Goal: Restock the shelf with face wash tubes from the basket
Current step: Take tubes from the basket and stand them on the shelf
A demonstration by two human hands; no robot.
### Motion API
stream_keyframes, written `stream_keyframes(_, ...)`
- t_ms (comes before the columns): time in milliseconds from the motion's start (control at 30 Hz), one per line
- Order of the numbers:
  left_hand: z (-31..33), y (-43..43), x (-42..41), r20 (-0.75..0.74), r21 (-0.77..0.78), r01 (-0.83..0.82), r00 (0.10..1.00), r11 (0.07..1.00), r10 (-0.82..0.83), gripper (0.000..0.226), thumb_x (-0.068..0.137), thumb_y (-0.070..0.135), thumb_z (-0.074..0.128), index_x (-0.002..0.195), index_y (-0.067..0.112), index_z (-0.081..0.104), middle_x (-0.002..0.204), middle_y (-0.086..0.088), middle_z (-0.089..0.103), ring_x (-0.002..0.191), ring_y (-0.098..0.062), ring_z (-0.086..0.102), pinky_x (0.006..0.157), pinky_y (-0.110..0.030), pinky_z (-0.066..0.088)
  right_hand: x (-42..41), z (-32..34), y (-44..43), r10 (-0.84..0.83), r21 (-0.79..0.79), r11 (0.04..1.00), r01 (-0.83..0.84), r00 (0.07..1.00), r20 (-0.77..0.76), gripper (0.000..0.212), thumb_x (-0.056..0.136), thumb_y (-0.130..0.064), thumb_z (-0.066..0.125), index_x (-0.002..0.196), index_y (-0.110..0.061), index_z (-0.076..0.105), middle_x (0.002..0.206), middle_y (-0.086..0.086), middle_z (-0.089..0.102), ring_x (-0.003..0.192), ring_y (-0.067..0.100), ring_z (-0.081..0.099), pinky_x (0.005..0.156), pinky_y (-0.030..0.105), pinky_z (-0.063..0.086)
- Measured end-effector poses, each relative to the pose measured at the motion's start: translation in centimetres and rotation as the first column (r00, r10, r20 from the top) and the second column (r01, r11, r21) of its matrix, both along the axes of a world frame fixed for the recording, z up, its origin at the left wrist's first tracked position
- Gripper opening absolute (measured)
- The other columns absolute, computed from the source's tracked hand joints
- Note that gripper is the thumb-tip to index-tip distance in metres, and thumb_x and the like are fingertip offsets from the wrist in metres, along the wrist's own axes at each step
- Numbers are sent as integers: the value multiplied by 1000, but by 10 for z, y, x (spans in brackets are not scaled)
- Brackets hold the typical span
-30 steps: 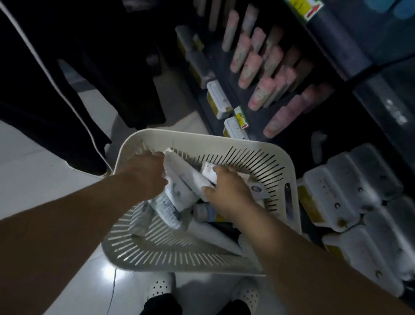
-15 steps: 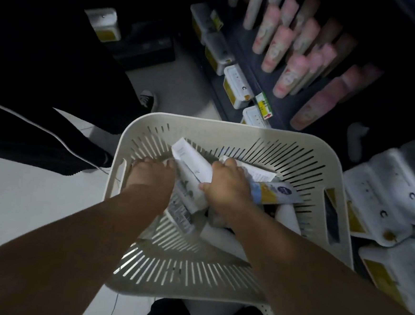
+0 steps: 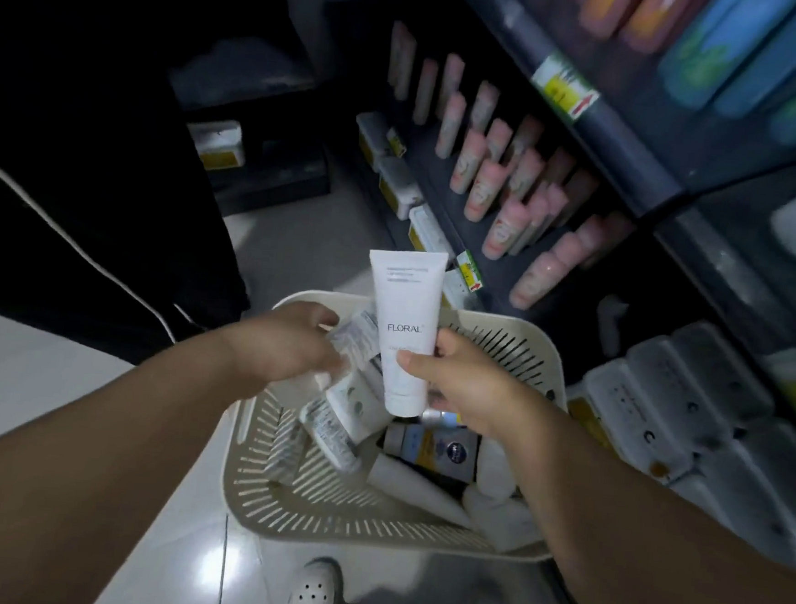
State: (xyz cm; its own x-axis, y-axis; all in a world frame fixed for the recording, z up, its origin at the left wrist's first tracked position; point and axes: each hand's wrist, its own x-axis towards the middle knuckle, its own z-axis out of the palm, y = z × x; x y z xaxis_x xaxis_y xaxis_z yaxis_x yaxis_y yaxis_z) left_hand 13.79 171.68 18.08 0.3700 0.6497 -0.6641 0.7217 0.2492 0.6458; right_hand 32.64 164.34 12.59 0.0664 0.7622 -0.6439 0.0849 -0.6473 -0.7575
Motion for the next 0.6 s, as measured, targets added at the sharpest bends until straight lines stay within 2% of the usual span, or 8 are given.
stream_keyframes(67,22,-4,-4,125,-56,-68,989,996,74,40,67,2,70,106,8,65,101,-12,72,93,-27,69,84,-40,57,6,33,-4,-33,15,999,34,997,-68,22,91,-26,64,112,-32,61,112,-12,70,109,17,63,94,53,49)
stream_keyframes(133,43,-8,-3,232,-123,-126,961,984,152,29,76,-10,62,100,7,65,90,-11,75,81,-21,72,75,-33,59,11,68,-9,-68,37,997,73,990,-127,26,93,-19,62,117,-29,59,117,-8,68,111,19,63,91,53,51)
stream_keyframes(167,55,-9,-1,272,-144,-147,945,979,182,32,79,-13,59,102,9,64,95,-13,74,88,-24,72,82,-35,57,13,87,-12,-78,62,994,87,988,-137,30,94,-18,61,122,-27,58,120,-7,67,112,20,62,90,53,52)
stream_keyframes(200,68,-11,2,310,-153,-170,927,974,210,37,79,-13,58,107,11,63,104,-15,72,99,-32,68,92,-44,52,15,105,-15,-87,92,991,101,986,-140,33,94,-17,61,126,-25,56,123,-5,66,113,21,62,90,53,52)
stream_keyframes(267,99,-14,12,390,-135,-190,892,972,229,44,78,-13,58,113,14,60,111,-17,69,112,-42,59,97,-52,43,20,142,-21,-117,145,980,139,982,-148,35,94,-16,60,128,-22,54,126,-2,64,113,23,62,88,51,53)
stream_keyframes(467,207,-32,48,619,-81,-134,770,988,155,40,84,-14,52,113,13,61,106,-15,72,100,-35,64,87,-46,45,39,254,-49,-203,276,932,234,970,-137,20,94,-17,60,110,-30,61,119,-2,68,116,29,61,94,58,49)
stream_keyframes(600,279,-44,69,713,-8,-41,701,999,34,39,87,-10,52,118,14,60,107,-8,73,99,-29,68,82,-44,53,53,329,-76,-206,399,887,231,973,-105,28,97,-20,55,125,-23,57,120,4,69,114,32,62,93,55,51)
